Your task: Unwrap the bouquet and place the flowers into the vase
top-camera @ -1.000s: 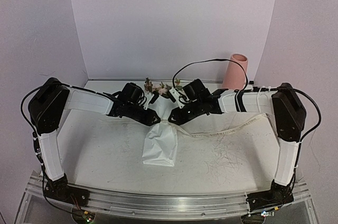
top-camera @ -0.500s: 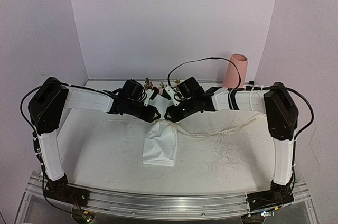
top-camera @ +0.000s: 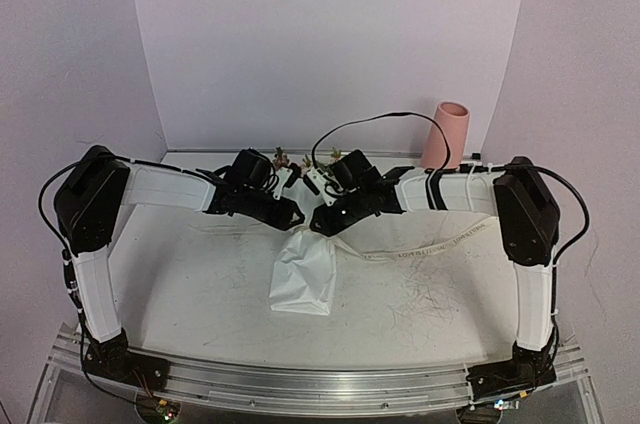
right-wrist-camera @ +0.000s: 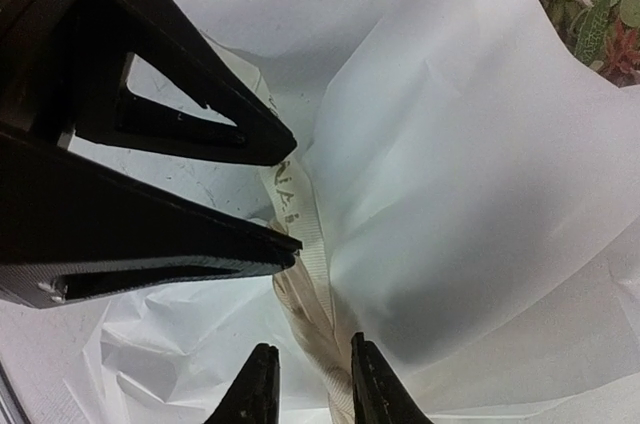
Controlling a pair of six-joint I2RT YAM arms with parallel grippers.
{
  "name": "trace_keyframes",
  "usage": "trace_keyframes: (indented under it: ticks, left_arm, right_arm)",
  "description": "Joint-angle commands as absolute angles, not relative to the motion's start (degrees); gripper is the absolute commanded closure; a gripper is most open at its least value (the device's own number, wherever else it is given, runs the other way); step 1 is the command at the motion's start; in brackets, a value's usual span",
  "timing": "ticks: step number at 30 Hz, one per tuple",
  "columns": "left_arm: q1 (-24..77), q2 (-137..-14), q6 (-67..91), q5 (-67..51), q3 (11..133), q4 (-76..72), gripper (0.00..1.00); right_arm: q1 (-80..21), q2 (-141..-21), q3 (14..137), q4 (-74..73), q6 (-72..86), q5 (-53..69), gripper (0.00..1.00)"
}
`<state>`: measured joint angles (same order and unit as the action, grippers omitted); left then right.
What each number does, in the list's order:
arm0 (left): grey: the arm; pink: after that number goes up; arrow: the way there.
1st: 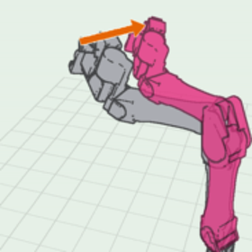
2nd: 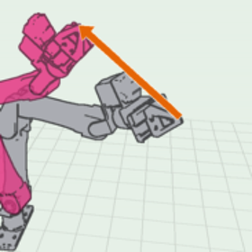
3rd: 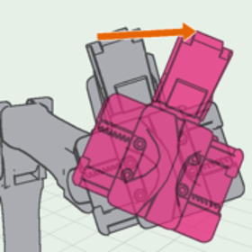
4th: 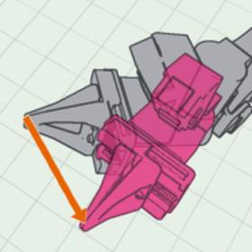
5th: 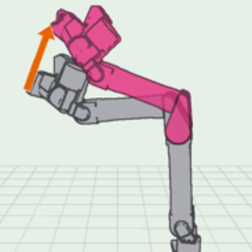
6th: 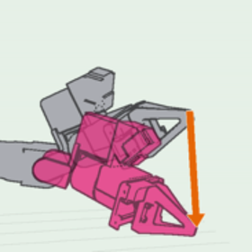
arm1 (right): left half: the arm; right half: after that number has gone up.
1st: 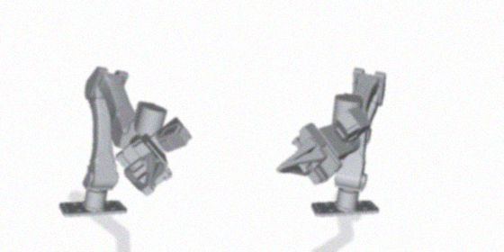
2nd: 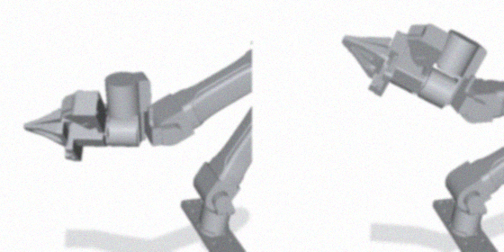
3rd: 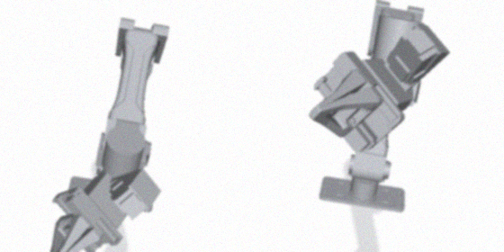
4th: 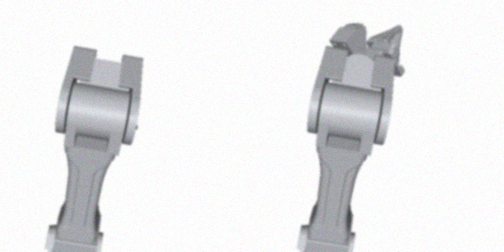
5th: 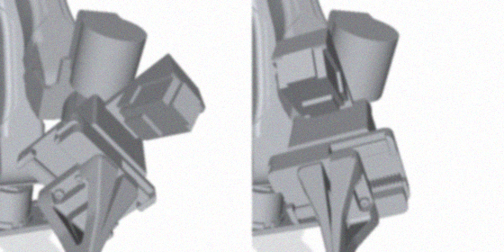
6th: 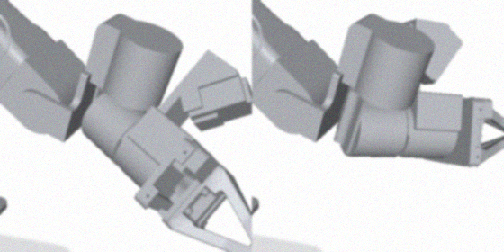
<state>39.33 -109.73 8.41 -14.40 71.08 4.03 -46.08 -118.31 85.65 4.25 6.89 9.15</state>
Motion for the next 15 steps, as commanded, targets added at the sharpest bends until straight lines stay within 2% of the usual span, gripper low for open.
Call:
trace_keyframes:
  ticks: [1, 15]
  left_arm:
    - [39.38, -110.76, 7.98, -14.86, 73.57, 3.6, 0.6]
    - [39.43, -111.27, 8.45, -15.54, 73.39, 3.6, 0.61]
  right_arm:
    - [-46.52, -119.15, 86.72, 2.16, 5.71, 7.29, 0.81]
    - [-46.58, -120.39, 86.82, 1.48, 5.02, 7.7, 0.8]
